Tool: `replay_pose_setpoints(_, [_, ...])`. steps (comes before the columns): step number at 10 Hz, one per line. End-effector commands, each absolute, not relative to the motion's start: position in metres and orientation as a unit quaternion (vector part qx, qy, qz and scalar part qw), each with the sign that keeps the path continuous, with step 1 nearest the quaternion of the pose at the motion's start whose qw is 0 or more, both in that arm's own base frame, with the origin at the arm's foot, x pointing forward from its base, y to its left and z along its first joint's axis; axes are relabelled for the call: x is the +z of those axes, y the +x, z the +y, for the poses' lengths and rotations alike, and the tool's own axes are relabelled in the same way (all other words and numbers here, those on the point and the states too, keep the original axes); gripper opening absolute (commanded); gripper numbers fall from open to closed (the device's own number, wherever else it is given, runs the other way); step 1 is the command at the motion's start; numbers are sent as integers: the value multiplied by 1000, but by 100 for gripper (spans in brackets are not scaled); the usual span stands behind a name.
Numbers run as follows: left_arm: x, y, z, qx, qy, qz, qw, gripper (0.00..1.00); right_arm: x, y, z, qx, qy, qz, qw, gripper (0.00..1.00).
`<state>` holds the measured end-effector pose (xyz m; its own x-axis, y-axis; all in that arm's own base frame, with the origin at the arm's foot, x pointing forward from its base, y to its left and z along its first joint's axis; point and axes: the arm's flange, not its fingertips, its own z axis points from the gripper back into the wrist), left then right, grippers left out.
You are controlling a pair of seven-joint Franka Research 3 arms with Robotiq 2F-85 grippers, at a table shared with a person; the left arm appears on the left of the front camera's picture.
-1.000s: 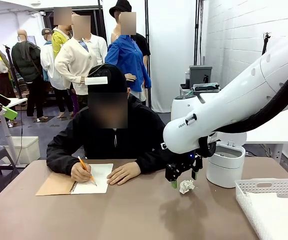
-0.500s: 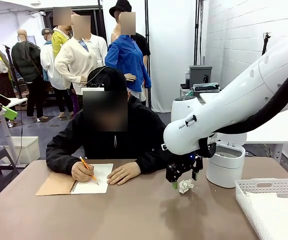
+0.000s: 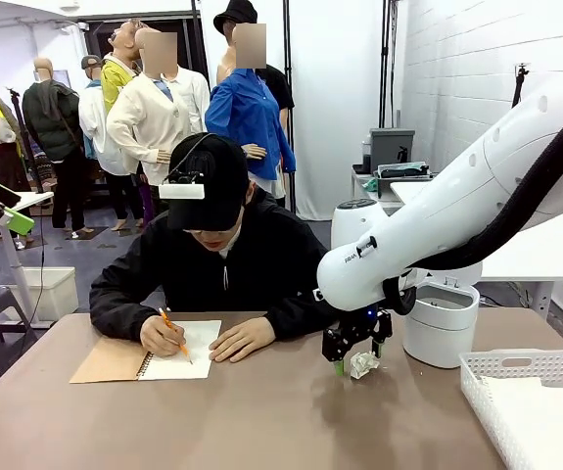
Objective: Sort the paper based on its condition.
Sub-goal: If a person hands you a paper, place it in the Organizing basket , and if it's crumpled, put it in the Trash can.
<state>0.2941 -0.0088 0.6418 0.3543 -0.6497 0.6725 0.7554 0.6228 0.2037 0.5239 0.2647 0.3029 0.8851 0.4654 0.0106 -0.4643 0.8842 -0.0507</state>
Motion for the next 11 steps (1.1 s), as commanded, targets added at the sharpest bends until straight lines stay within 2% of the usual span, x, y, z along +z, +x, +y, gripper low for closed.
replay_pose_setpoints(1, [642,295,-8,-426,-68,-377,820,100,297,528,268,254,-47,-20,966,100])
replay_pose_setpoints(6, [642,295,-8,-426,-68,-377,820,100,304,523,266,252,-35,-2,967,0])
replay_pose_setpoints(8, [642,295,-8,-426,-68,-377,820,100,322,515,265,231,-31,1,972,0])
replay_pose_setpoints(11, [642,295,-8,-426,-68,-377,820,100,382,496,260,251,-40,-28,967,0])
